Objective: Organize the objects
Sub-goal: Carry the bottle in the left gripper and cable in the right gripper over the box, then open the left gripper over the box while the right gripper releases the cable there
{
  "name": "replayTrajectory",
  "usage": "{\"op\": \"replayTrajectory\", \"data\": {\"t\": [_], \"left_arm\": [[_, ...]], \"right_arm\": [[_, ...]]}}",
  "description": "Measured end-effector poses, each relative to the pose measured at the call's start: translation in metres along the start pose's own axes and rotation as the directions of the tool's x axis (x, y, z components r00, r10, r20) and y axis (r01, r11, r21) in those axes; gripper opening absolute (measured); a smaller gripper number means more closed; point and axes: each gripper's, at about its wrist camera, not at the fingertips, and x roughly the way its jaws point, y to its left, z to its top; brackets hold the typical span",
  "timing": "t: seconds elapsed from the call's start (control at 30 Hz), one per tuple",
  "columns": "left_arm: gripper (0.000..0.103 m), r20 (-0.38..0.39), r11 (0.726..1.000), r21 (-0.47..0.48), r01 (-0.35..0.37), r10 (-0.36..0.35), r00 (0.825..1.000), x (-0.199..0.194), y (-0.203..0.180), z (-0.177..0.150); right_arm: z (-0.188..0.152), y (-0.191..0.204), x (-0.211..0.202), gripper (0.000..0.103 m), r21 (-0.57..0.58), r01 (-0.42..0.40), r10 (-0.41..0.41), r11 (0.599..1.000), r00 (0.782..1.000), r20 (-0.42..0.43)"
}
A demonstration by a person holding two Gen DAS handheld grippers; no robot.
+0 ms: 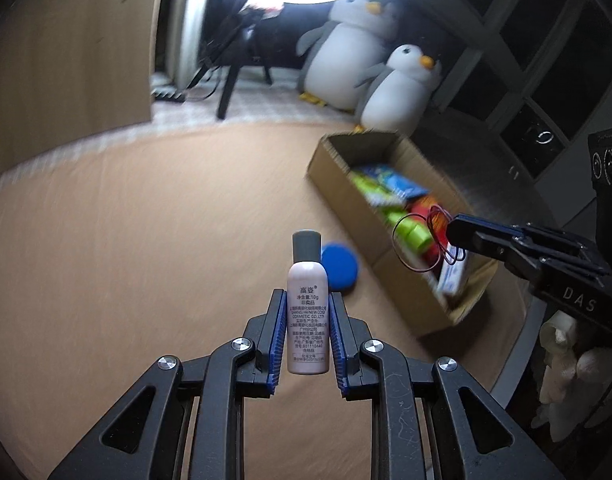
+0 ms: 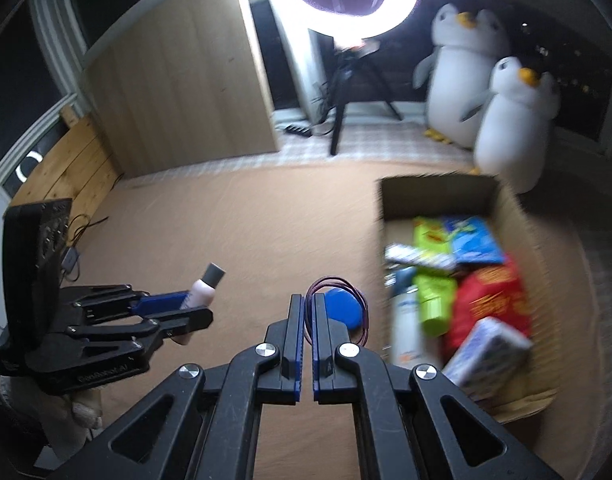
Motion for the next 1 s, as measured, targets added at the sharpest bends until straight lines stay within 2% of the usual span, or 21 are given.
{"op": "replayTrajectory", "data": {"t": [0.17, 0.5, 1.0], "left_arm": [[0.022, 0.011, 0.999, 0.042, 0.009, -0.009, 1.000, 0.018, -0.027, 0.030], [0.022, 0.013, 0.993, 0.116, 0.025, -0.026, 1.000, 0.055, -0.076, 0.068], [0.022, -0.025, 0.989, 0.145, 0.005, -0.001, 1.000, 0.131, -0.113, 0.106]], "right_arm": [[0.011, -0.030, -0.012, 0.003, 0.015, 0.050, -0.051, 0.999, 0.998, 0.028], [0.021, -0.079, -0.021, 0.003, 0.046, 0.107, -0.109, 0.993, 0.993, 0.041], [0.011, -0.127, -0.013, 0.003, 0.107, 0.120, -0.121, 0.987, 0.993, 0.005]]}}
